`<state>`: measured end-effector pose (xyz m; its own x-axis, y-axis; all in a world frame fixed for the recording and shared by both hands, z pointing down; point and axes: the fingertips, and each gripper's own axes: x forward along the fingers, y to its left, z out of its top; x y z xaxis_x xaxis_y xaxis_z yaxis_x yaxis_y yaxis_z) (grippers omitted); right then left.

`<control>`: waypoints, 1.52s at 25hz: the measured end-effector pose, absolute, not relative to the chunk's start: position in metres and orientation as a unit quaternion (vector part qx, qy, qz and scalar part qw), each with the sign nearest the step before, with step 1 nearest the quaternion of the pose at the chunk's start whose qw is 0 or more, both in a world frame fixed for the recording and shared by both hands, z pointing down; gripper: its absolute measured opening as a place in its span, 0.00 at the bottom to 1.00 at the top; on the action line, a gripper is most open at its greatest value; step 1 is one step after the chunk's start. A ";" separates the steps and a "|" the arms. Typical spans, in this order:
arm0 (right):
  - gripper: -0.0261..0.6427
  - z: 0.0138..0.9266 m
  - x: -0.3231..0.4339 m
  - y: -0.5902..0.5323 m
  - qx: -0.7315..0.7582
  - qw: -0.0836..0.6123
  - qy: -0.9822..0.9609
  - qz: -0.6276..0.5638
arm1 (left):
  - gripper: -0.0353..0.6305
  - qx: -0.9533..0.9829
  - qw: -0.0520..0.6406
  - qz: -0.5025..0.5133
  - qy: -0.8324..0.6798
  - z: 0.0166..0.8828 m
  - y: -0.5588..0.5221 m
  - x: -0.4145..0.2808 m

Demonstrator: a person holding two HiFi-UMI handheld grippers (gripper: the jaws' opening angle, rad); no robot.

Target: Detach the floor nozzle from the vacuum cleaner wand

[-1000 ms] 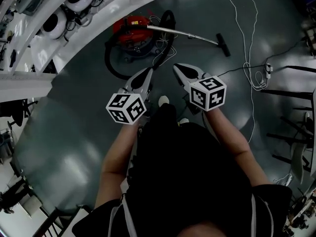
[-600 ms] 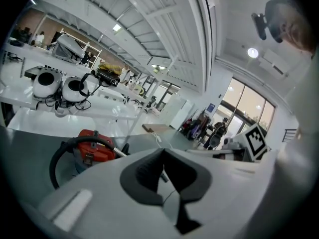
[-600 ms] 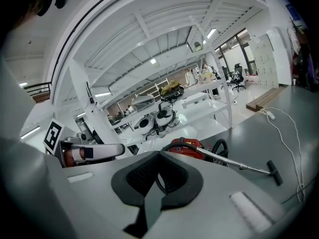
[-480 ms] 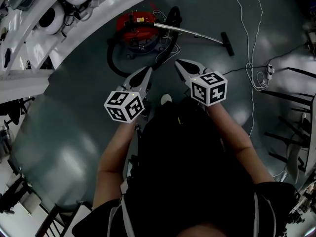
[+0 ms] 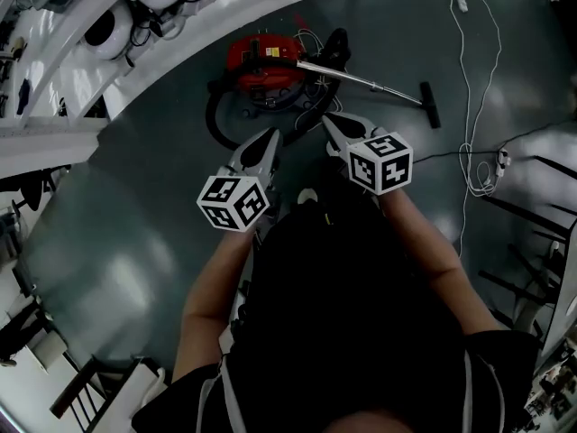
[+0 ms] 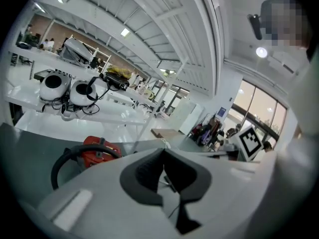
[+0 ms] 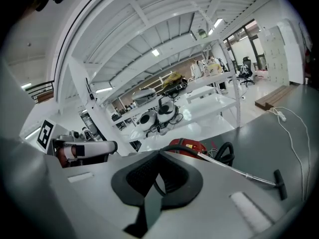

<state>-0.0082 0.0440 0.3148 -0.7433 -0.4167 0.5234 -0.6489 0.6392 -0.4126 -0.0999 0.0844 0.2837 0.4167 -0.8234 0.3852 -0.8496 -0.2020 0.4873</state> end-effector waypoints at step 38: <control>0.03 0.484 -0.042 -0.135 0.209 0.312 -0.871 0.318 | 0.07 0.715 0.374 0.131 -0.576 0.461 -0.103 -0.128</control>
